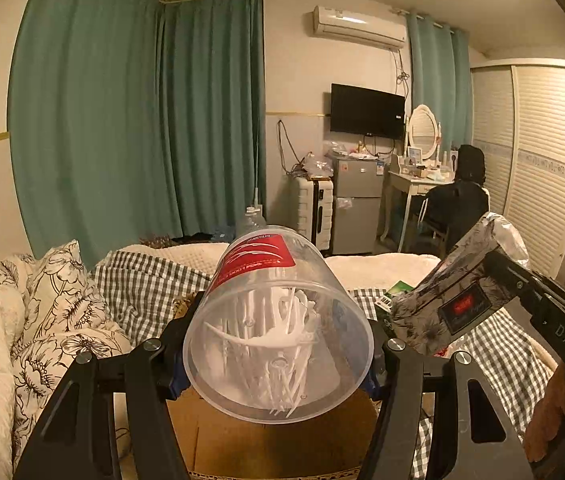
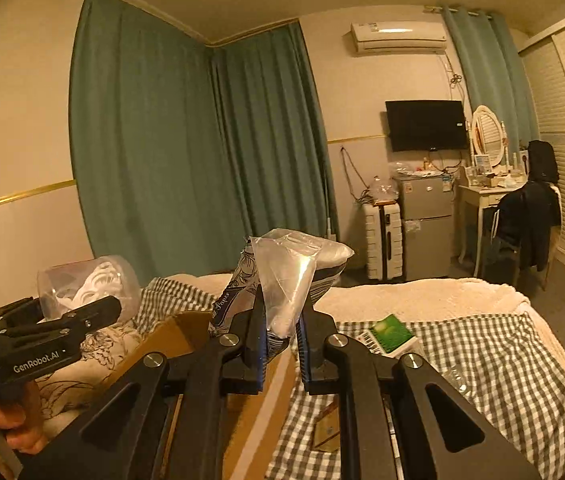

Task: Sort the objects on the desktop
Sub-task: 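Lift and carry the cup and foil packet with both tools over the cardboard box, then open the left tool to drop the cup while the right drops the packet into the box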

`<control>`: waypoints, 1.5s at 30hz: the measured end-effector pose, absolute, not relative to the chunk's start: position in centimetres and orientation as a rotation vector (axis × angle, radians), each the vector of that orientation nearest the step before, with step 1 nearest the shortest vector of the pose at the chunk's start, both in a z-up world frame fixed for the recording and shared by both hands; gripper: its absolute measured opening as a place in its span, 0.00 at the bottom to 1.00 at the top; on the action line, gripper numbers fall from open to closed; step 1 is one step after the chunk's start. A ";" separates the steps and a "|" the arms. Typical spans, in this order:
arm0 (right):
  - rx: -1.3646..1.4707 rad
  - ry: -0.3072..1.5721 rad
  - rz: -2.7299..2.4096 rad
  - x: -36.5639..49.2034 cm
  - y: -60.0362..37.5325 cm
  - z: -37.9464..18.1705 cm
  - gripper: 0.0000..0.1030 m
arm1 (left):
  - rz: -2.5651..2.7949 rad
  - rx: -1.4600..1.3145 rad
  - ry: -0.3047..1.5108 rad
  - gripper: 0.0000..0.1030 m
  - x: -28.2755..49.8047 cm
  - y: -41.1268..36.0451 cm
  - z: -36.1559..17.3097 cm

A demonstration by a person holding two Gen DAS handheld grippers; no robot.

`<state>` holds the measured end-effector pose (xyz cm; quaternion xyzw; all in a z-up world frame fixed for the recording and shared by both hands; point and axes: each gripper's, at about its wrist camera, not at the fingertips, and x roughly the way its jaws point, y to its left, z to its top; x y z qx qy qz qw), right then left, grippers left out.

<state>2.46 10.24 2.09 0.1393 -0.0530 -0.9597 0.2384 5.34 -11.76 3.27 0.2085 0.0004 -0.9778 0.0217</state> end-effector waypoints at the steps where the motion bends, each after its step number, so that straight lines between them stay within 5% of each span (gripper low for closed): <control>1: 0.383 -0.143 -2.625 2.4 9.9 2.1 0.11 | -3.028 0.651 0.005 0.62 5.3 -11.9 3.2; 45: 0.832 0.300 -2.316 -4.8 -1.3 -10.0 0.12 | -2.686 1.328 0.007 0.62 -3.2 -16.2 -9.9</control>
